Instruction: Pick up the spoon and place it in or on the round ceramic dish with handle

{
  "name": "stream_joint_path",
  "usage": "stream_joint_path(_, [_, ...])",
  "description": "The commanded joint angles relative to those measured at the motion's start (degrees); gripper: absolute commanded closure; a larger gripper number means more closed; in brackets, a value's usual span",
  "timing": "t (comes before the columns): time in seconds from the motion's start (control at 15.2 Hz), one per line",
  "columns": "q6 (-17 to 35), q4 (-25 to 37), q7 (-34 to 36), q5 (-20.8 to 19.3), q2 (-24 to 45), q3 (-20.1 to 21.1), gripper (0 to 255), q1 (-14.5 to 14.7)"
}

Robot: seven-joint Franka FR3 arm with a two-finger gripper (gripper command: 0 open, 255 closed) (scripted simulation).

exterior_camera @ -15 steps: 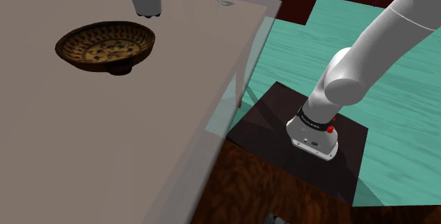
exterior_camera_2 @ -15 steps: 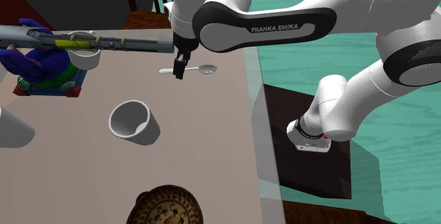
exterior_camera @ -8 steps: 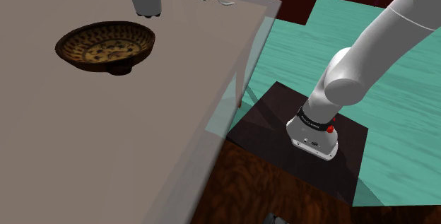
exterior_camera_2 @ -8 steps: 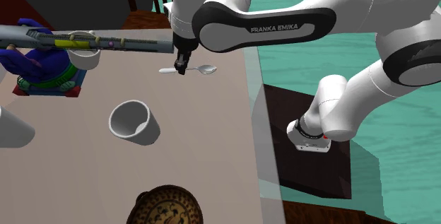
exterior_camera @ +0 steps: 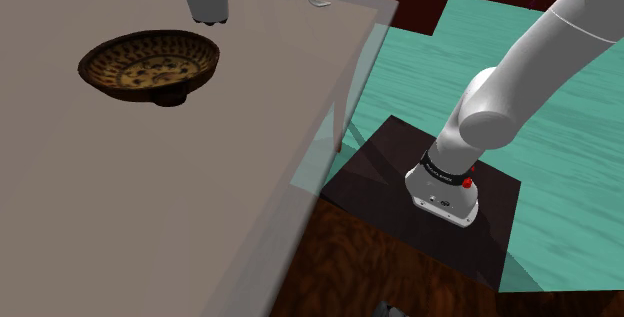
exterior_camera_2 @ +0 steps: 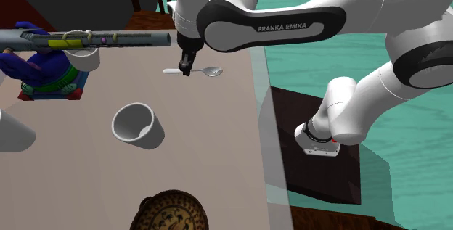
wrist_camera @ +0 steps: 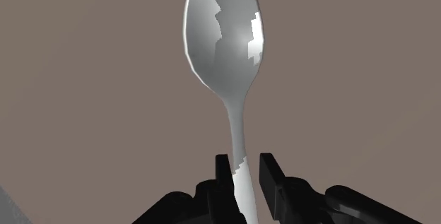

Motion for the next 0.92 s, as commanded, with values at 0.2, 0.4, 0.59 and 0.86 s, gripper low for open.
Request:
stream_joint_path(0.2, [-3.62, 3.89, 0.49, -0.16, 0.29, 0.01, 255, 0.01])
stream_joint_path(0.4, [-5.95, 6.57, 0.75, -0.22, 0.63, -0.03, 255, -0.01])
stream_joint_path(0.59, [-8.31, 9.4, 1.0, -0.27, 1.09, -0.06, 255, -0.02])
stream_joint_path(0.86, [-11.51, 13.42, 1.33, -0.29, 1.9, -0.12, 255, -0.03])
